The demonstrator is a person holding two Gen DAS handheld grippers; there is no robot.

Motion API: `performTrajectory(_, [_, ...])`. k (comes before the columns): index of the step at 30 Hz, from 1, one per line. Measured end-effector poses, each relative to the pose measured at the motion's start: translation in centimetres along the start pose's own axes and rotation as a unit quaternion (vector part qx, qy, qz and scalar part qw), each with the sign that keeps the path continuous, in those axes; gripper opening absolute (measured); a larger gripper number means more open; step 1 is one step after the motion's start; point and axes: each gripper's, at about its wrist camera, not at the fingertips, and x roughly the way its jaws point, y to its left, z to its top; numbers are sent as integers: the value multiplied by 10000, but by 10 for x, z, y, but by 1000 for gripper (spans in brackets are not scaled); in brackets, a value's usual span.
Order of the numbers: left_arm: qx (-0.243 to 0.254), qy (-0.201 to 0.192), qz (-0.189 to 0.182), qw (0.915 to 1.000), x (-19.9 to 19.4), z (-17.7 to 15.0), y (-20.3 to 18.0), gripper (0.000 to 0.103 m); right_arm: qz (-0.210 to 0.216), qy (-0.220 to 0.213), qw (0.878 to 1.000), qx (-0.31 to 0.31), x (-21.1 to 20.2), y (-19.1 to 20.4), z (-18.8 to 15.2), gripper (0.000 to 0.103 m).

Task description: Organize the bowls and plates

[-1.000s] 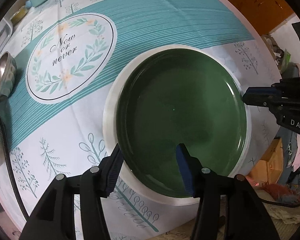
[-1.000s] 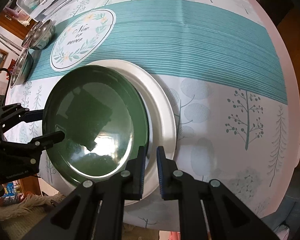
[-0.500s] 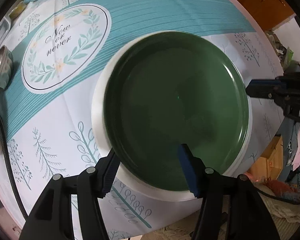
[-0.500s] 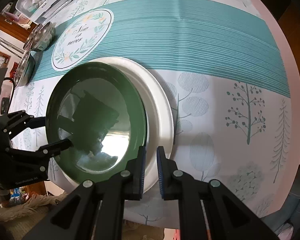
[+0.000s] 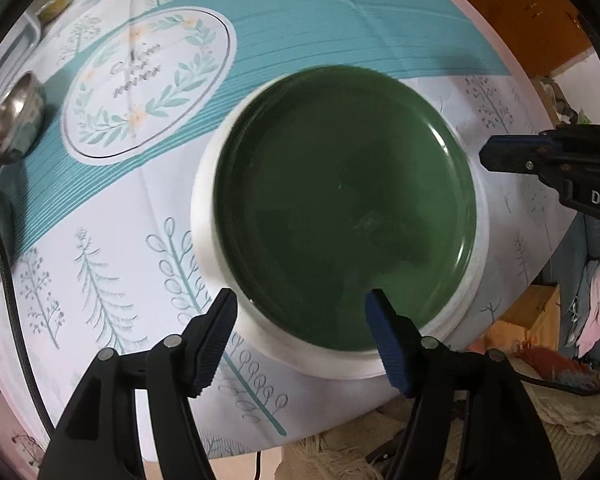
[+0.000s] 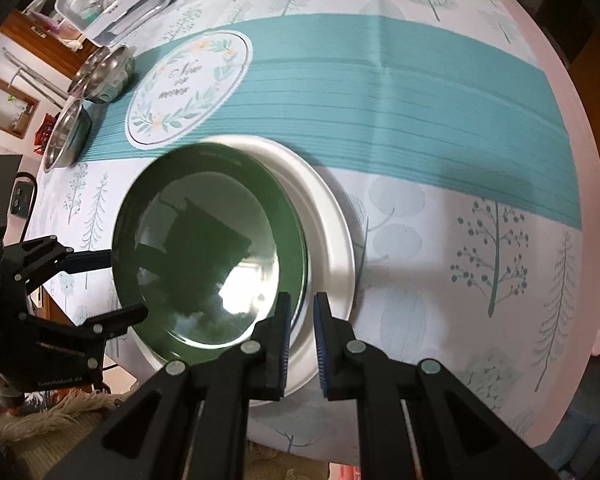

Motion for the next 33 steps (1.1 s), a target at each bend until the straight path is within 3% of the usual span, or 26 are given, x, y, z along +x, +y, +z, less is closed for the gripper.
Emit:
performTrajectory(8, [-414,-388,229,9981,-40,-19,6,66,247,-262,9982,-478,-16,18,14,11])
performTrajectory(14, [-750,-926,525,9915,-80,-33,18,67,436,-509,9943,-823,-28,43,26,11])
performTrajectory(20, [-812,-1471,570,9841,-111,-35,44,69,375,-729,9921,-945,-42,71,33,11])
performTrajectory(26, [-836,-1952,809,9738,-138,-40,106,70,52,-992,9912,-874,-57,111,53,11])
performTrajectory(30, [-902,-2223,1129,9642,-157,-51,171,78,-5,-1215,9902,-695,-63,144,72,11])
performTrajectory(33, [-1081,-2326,1353,9570,-161,-62,226,79,-19,-1385,9891,-502,-60,174,91,11])
